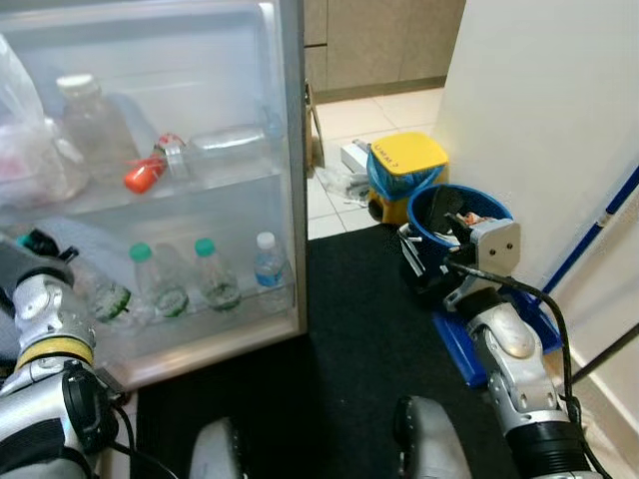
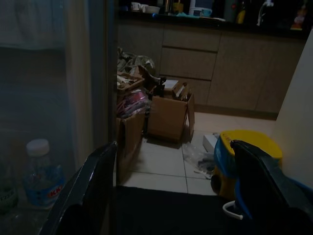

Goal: Restocking fridge

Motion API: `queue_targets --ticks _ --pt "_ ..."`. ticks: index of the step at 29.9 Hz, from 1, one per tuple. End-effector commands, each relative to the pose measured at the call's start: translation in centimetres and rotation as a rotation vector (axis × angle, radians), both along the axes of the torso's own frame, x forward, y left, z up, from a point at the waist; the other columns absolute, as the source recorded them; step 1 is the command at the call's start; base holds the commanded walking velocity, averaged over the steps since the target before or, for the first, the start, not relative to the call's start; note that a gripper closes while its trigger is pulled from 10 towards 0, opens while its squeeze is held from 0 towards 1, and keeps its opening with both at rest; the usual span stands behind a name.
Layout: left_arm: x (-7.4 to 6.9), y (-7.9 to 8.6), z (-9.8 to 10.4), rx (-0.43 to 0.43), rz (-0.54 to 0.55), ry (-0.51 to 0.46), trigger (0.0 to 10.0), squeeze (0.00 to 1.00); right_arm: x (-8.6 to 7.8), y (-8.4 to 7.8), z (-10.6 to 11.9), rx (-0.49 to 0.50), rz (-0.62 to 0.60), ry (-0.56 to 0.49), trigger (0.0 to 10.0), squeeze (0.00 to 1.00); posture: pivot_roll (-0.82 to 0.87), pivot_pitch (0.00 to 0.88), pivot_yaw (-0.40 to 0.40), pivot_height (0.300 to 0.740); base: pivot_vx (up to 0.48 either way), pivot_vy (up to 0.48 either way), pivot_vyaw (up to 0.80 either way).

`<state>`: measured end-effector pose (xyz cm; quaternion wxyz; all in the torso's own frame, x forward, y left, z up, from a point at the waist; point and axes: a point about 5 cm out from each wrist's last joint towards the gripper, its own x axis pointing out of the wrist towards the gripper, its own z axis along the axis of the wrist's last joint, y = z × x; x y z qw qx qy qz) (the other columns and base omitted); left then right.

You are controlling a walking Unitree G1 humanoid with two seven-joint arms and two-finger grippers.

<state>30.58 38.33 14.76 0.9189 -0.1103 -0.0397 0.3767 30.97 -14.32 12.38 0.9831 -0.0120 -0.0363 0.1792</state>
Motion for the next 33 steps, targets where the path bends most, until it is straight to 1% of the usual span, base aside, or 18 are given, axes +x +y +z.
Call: queue_targets --ticks 1,3,4,6,8,9,10,11,12,17,19,20,21,24,29,31,32,33 --pt "-0.2 -0.6 -1.8 0.038 -0.038 0.134 10.0 0.0 0.0 -0.5 0.2 0.001 -0.008 0.002 10.0 0.0 -0.06 0.0 -0.088 0.436 0.0 0.0 0.0" --pt "-0.1 -0.8 -1.9 0.074 -0.056 0.17 10.0 0.0 -0.1 -0.6 0.2 -0.001 -0.008 0.003 10.0 0.0 -0.06 0.0 -0.089 0.436 0.0 0.0 0.0" --pt "-0.1 -0.8 -1.9 0.074 -0.056 0.17 10.0 0.0 -0.1 -0.6 0.2 -0.001 -0.008 0.003 10.0 0.0 -0.06 0.0 -0.089 0.436 0.0 0.0 0.0" --pt "-0.6 -0.8 -2.7 0.134 -0.066 0.247 10.0 0.0 -0.1 -0.7 0.1 -0.005 -0.006 0.007 10.0 0.0 -0.06 0.0 -0.097 0.436 0.0 0.0 0.0" --pt "-0.6 -0.8 -2.7 0.134 -0.066 0.247 10.0 0.0 -0.1 -0.7 0.1 -0.005 -0.006 0.007 10.0 0.0 -0.06 0.0 -0.097 0.436 0.0 0.0 0.0" --pt "-1.0 -0.8 -3.3 0.162 -0.067 0.291 10.0 0.0 -0.2 -0.7 0.1 -0.006 -0.004 0.009 10.0 0.0 -0.06 0.0 -0.101 0.436 0.0 0.0 0.0" --pt "-1.0 -0.8 -3.3 0.162 -0.067 0.291 10.0 0.0 -0.2 -0.7 0.1 -0.006 -0.004 0.009 10.0 0.0 -0.06 0.0 -0.101 0.436 0.0 0.0 0.0" --pt "-1.4 -0.9 -4.0 0.185 -0.073 0.332 10.0 0.0 -0.2 -0.7 0.1 -0.009 -0.002 0.011 10.0 0.0 -0.06 0.0 -0.105 0.436 0.0 0.0 0.0" --pt "-1.8 -1.0 -4.8 0.188 -0.076 0.357 10.0 0.0 -0.2 -0.7 0.1 -0.011 0.001 0.013 10.0 0.0 -0.06 0.0 -0.109 0.436 0.0 0.0 0.0" --pt "-2.2 -1.1 -5.4 0.182 -0.077 0.365 10.0 0.0 -0.2 -0.8 0.1 -0.016 0.003 0.013 10.0 0.0 -0.06 0.0 -0.11 0.436 0.0 0.0 0.0" --pt "-2.9 -1.1 -6.1 0.154 -0.078 0.343 10.0 0.0 -0.1 -1.0 0.2 -0.021 0.004 0.013 10.0 0.0 -0.06 0.0 -0.114 0.436 0.0 0.0 0.0" --pt "-2.9 -1.1 -6.1 0.154 -0.078 0.343 10.0 0.0 -0.1 -1.0 0.2 -0.021 0.004 0.013 10.0 0.0 -0.06 0.0 -0.114 0.436 0.0 0.0 0.0" --pt "-3.0 -1.3 -6.3 0.178 -0.109 0.342 10.0 0.0 -0.1 -1.0 0.2 -0.023 0.005 0.014 10.0 0.0 -0.06 0.0 -0.114 0.436 0.0 0.0 0.0" --pt "-2.9 -1.7 -6.3 0.226 -0.174 0.337 10.0 0.0 -0.1 -1.0 0.1 -0.026 0.007 0.014 10.0 0.0 -0.05 0.0 -0.11 0.436 0.0 0.0 0.0" --pt "-2.7 -1.8 -5.8 0.228 -0.226 0.289 10.0 0.0 -0.1 -1.0 0.1 -0.026 0.007 0.014 10.0 0.0 -0.04 0.0 -0.106 0.436 0.0 0.0 0.0" --pt "-1.8 -1.4 -3.8 0.097 -0.24 0.1 10.0 0.0 0.0 -0.8 0.1 -0.021 0.01 0.013 10.0 0.0 -0.03 0.0 -0.1 0.436 0.0 0.0 0.0" --pt "-1.8 -1.4 -3.8 0.097 -0.24 0.1 10.0 0.0 0.0 -0.8 0.1 -0.021 0.01 0.013 10.0 0.0 -0.03 0.0 -0.1 0.436 0.0 0.0 0.0" --pt "-1.5 -1.2 -2.9 0.048 -0.249 0.022 10.0 0.0 0.0 -0.7 0.1 -0.02 0.011 0.012 10.0 0.0 -0.03 0.0 -0.095 0.436 0.0 0.0 0.0"
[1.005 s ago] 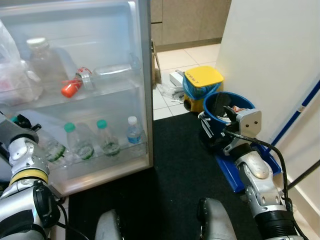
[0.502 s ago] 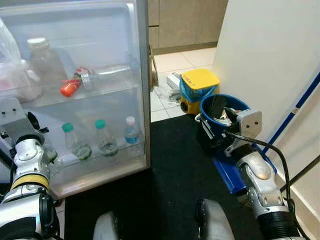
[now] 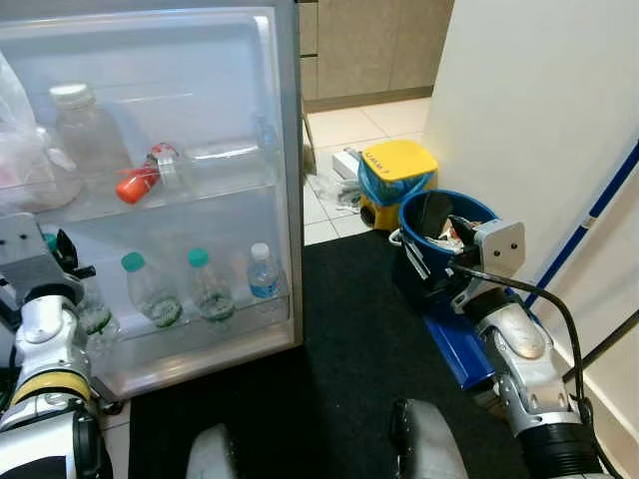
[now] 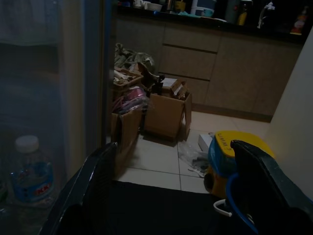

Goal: Restocking fridge

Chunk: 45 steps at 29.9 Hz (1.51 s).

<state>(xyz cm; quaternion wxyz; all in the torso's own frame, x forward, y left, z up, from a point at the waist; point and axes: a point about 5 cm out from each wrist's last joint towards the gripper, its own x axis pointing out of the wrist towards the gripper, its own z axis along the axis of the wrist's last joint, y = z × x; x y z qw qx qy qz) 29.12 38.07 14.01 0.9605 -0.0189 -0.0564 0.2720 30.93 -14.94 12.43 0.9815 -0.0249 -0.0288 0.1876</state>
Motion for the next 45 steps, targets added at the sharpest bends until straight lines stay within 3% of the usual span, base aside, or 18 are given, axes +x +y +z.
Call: queue_targets --ticks 1,2,5,7,9,14,18,30,39,42,45 --pt "-0.1 -1.0 -2.2 -0.149 -0.033 0.023 10.0 0.0 0.0 -0.1 0.0 0.009 -0.005 0.002 10.0 0.0 -0.03 0.0 -0.095 0.436 0.0 0.0 0.0" --pt "0.1 -0.9 -1.4 -0.168 -0.067 -0.022 10.0 0.0 0.1 -0.1 0.1 0.01 -0.005 -0.001 10.0 0.0 -0.03 0.0 -0.091 0.436 0.0 0.0 0.0" --pt "0.2 -0.8 -0.9 -0.167 -0.09 -0.038 10.0 0.0 0.1 -0.1 0.1 0.011 -0.006 -0.002 10.0 0.0 -0.03 0.0 -0.088 0.436 0.0 0.0 0.0" --pt "-0.3 -1.4 -1.2 -0.089 -0.224 0.035 10.0 0.0 0.0 -0.4 0.0 0.009 -0.019 -0.001 10.0 0.0 -0.02 0.0 -0.073 0.436 0.0 0.0 0.0" --pt "-0.6 -1.7 -1.5 -0.062 -0.27 0.062 10.0 0.0 0.0 -0.5 -0.1 0.009 -0.021 0.0 10.0 0.0 -0.02 0.0 -0.073 0.436 0.0 0.0 0.0" --pt "-1.2 -2.2 -2.4 -0.05 -0.354 0.125 10.0 0.0 0.0 -0.3 -0.1 0.012 -0.021 0.002 10.0 0.0 -0.02 0.0 -0.066 0.436 0.0 0.0 0.0" --pt "-2.6 -3.2 -3.7 -0.037 -0.491 0.224 10.0 0.0 0.2 -0.1 -0.2 0.017 -0.018 0.001 10.0 0.0 -0.01 0.0 -0.061 0.436 0.0 0.0 0.0" --pt "-4.2 -1.4 -2.9 -0.035 -0.465 0.257 10.0 0.0 0.0 0.0 -0.4 0.02 -0.018 0.006 10.0 0.0 0.0 0.0 -0.054 0.436 0.0 0.0 0.0" --pt "-6.4 0.3 -2.1 -0.007 -0.459 0.316 10.0 0.0 0.1 0.3 -0.6 0.025 -0.009 0.013 10.0 0.0 0.03 0.0 -0.061 0.436 0.0 0.0 0.0" --pt "-6.8 0.1 -2.6 -0.004 -0.477 0.35 10.0 0.0 0.2 0.4 -0.6 0.027 -0.005 0.013 10.0 0.0 0.03 0.0 -0.063 0.436 0.0 0.0 0.0" --pt "-6.2 -0.5 -3.2 -0.017 -0.472 0.342 10.0 0.0 0.3 0.5 -0.6 0.027 -0.001 0.014 10.0 0.0 0.03 0.0 -0.065 0.436 0.0 0.0 0.0"
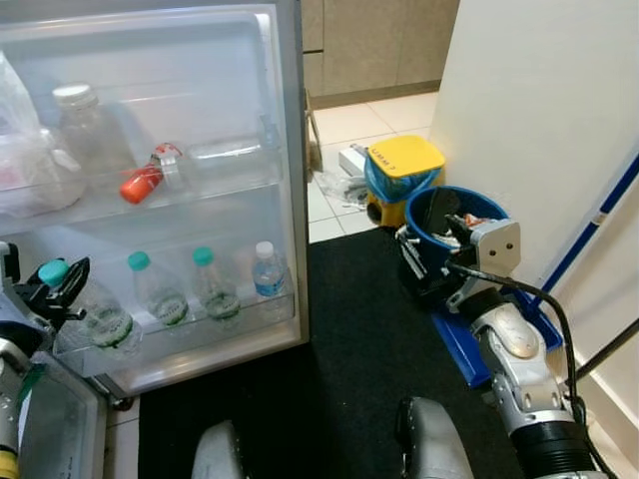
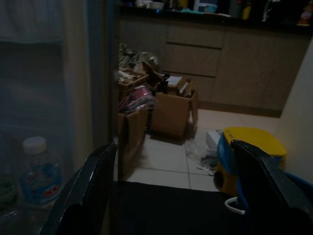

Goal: Restocking fridge

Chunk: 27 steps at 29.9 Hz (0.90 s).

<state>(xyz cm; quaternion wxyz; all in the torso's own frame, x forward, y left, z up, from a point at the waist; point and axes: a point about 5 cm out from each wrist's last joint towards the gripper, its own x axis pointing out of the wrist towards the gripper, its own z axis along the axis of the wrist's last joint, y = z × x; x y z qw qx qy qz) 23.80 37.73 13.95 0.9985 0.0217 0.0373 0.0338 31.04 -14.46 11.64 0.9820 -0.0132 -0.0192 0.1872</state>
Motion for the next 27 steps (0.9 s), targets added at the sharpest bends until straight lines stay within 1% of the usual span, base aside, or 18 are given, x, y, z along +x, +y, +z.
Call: queue_targets --ticks 1,2,3,5,6,7,8,9,12,13,15,18,19,21,22,23,24,27 --pt "-0.1 -0.5 -3.2 -0.051 0.046 0.125 10.0 0.0 0.3 0.0 0.3 0.009 0.0 -0.011 10.0 0.0 0.02 0.0 -0.063 0.436 0.0 0.0 0.0" --pt "0.7 -0.8 -3.1 -0.057 0.092 0.09 10.0 0.0 0.4 0.1 0.3 0.01 -0.002 -0.015 10.0 0.0 0.02 0.0 -0.061 0.436 0.0 0.0 0.0" --pt "1.2 -1.0 -3.0 -0.061 0.122 0.068 10.0 0.0 0.4 0.1 0.4 0.011 -0.003 -0.017 10.0 0.0 0.02 0.0 -0.061 0.436 0.0 0.0 0.0" --pt "2.2 -1.0 -2.5 -0.102 0.231 -0.009 10.0 0.0 0.4 0.0 0.7 0.013 -0.011 -0.028 10.0 0.0 -0.01 0.0 -0.063 0.436 0.0 0.0 0.0" --pt "2.5 -1.0 -2.2 -0.12 0.268 -0.036 10.0 0.0 0.4 -0.1 0.8 0.015 -0.015 -0.031 10.0 0.0 -0.01 0.0 -0.063 0.436 0.0 0.0 0.0" --pt "2.5 -1.0 -2.2 -0.12 0.268 -0.036 10.0 0.0 0.4 -0.1 0.8 0.015 -0.015 -0.031 10.0 0.0 -0.01 0.0 -0.063 0.436 0.0 0.0 0.0" --pt "2.8 -0.8 -1.8 -0.142 0.321 -0.07 10.0 0.0 0.4 -0.3 0.8 0.014 -0.022 -0.035 10.0 0.0 -0.01 0.0 -0.066 0.436 0.0 0.0 0.0" --pt "2.9 -0.7 -1.7 -0.149 0.338 -0.08 10.0 0.0 0.4 -0.5 0.8 0.013 -0.024 -0.035 10.0 0.0 -0.01 0.0 -0.066 0.436 0.0 0.0 0.0" --pt "3.2 0.2 -1.1 -0.18 0.415 -0.114 10.0 0.0 0.3 -0.8 0.7 0.004 -0.031 -0.032 10.0 0.0 -0.01 0.0 -0.068 0.436 0.0 0.0 0.0" --pt "3.2 0.2 -1.1 -0.18 0.415 -0.114 10.0 0.0 0.3 -0.8 0.7 0.004 -0.031 -0.032 10.0 0.0 -0.01 0.0 -0.068 0.436 0.0 0.0 0.0" --pt "3.8 0.6 -0.6 -0.192 0.445 -0.124 10.0 0.0 0.3 -0.6 0.6 0.005 -0.03 -0.031 10.0 0.0 -0.01 0.0 -0.066 0.436 0.0 0.0 0.0" --pt "4.6 0.5 -0.5 -0.162 0.437 -0.091 10.0 0.0 0.5 -0.4 0.8 0.011 -0.03 -0.036 10.0 0.0 -0.02 0.0 -0.06 0.436 0.0 0.0 0.0" --pt "4.6 0.5 -0.5 -0.162 0.437 -0.091 10.0 0.0 0.5 -0.4 0.8 0.011 -0.03 -0.036 10.0 0.0 -0.02 0.0 -0.06 0.436 0.0 0.0 0.0" --pt "5.1 0.4 -0.5 -0.162 0.438 -0.063 10.0 0.0 0.5 -0.3 0.8 0.013 -0.032 -0.037 10.0 0.0 -0.02 0.0 -0.06 0.436 0.0 0.0 0.0" --pt "5.6 0.1 -0.6 -0.146 0.427 -0.044 10.0 0.0 0.5 -0.3 0.7 0.014 -0.032 -0.035 10.0 0.0 -0.01 0.0 -0.059 0.436 0.0 0.0 0.0" --pt "5.6 0.1 -0.6 -0.146 0.427 -0.044 10.0 0.0 0.5 -0.3 0.7 0.014 -0.032 -0.035 10.0 0.0 -0.01 0.0 -0.059 0.436 0.0 0.0 0.0" --pt "6.2 -0.5 -0.8 -0.124 0.424 -0.029 10.0 0.0 0.4 -0.2 0.5 0.015 -0.032 -0.032 10.0 0.0 -0.01 0.0 -0.059 0.436 0.0 0.0 0.0" --pt "6.9 -1.8 -1.5 -0.092 0.426 -0.01 10.0 0.0 0.4 -0.1 0.5 0.016 -0.032 -0.031 10.0 0.0 -0.02 0.0 -0.056 0.436 0.0 0.0 0.0"
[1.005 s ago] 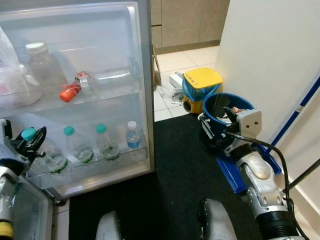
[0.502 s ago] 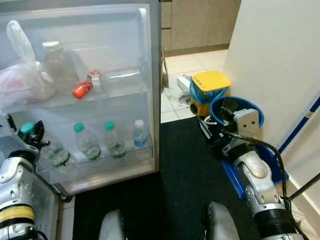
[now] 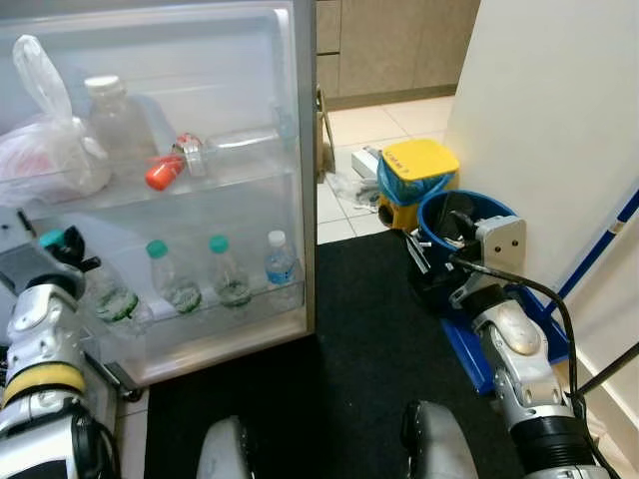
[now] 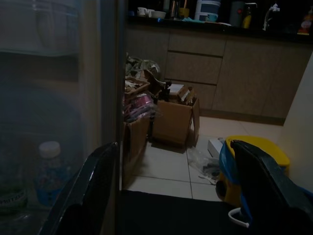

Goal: Restocking fridge

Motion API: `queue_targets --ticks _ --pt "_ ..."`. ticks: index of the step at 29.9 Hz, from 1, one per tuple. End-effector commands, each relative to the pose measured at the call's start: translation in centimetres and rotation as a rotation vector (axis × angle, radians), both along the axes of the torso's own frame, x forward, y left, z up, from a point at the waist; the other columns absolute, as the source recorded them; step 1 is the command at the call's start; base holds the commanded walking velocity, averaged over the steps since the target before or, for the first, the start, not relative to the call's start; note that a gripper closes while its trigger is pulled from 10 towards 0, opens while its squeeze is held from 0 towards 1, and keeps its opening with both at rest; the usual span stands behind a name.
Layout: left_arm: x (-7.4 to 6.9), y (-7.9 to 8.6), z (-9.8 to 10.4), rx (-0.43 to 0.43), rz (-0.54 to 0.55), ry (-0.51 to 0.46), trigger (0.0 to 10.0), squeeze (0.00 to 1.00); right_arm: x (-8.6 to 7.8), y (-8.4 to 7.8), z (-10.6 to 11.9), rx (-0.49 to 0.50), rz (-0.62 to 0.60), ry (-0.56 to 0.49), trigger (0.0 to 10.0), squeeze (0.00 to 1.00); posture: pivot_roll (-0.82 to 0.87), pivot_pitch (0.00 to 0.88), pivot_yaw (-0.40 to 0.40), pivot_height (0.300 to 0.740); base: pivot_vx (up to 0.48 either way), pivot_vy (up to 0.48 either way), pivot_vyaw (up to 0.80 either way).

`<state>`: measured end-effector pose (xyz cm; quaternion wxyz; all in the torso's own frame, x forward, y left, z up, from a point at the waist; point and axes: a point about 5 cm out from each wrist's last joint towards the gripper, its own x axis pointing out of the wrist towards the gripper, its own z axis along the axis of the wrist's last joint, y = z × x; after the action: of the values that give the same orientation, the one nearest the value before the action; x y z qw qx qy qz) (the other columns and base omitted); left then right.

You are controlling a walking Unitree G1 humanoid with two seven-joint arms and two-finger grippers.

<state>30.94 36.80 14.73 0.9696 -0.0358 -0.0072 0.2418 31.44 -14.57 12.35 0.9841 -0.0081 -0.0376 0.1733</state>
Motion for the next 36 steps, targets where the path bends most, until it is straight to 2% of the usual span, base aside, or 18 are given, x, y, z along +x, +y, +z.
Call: queue_targets --ticks 1,6,14,19,22,31,34,36 --pt "0.0 -1.3 -2.6 0.006 -0.011 0.102 10.0 0.0 0.0 0.1 -0.1 0.0 -0.005 0.001 10.0 0.0 -0.02 0.0 -0.056 0.436 0.0 0.0 0.0" --pt "0.7 -3.1 -3.8 0.066 -0.05 0.163 10.0 0.0 0.0 -0.5 0.1 -0.007 -0.022 -0.007 10.0 0.0 -0.04 0.0 -0.056 0.436 0.0 0.0 0.0" --pt "0.6 -3.2 -4.3 0.095 -0.056 0.196 10.0 0.0 -0.2 -0.7 -0.1 -0.008 -0.03 -0.003 10.0 0.0 -0.04 0.0 -0.05 0.436 0.0 0.0 0.0" --pt "0.1 -3.6 -5.4 0.125 -0.079 0.235 10.0 0.0 -0.1 -0.4 -0.2 -0.003 -0.031 -0.004 10.0 0.0 -0.04 0.0 -0.032 0.436 0.0 0.0 0.0" --pt "-0.2 -3.0 -5.3 0.08 -0.031 0.202 10.0 0.0 0.0 -0.5 -0.1 0.004 -0.04 -0.009 10.0 0.0 -0.04 0.0 -0.027 0.436 0.0 0.0 0.0" --pt "-0.7 0.7 -1.9 -0.103 0.092 0.012 10.0 0.0 0.0 -0.8 -0.2 0.002 -0.053 -0.011 10.0 0.0 -0.04 0.0 -0.018 0.436 0.0 0.0 0.0" --pt "-1.4 2.6 -0.1 -0.108 0.126 -0.064 10.0 0.0 0.0 -0.8 -0.2 0.003 -0.054 -0.013 10.0 0.0 -0.03 0.0 -0.024 0.436 0.0 0.0 0.0" --pt "-1.4 2.6 -0.1 -0.108 0.126 -0.064 10.0 0.0 0.0 -0.8 -0.2 0.003 -0.054 -0.013 10.0 0.0 -0.03 0.0 -0.024 0.436 0.0 0.0 0.0"
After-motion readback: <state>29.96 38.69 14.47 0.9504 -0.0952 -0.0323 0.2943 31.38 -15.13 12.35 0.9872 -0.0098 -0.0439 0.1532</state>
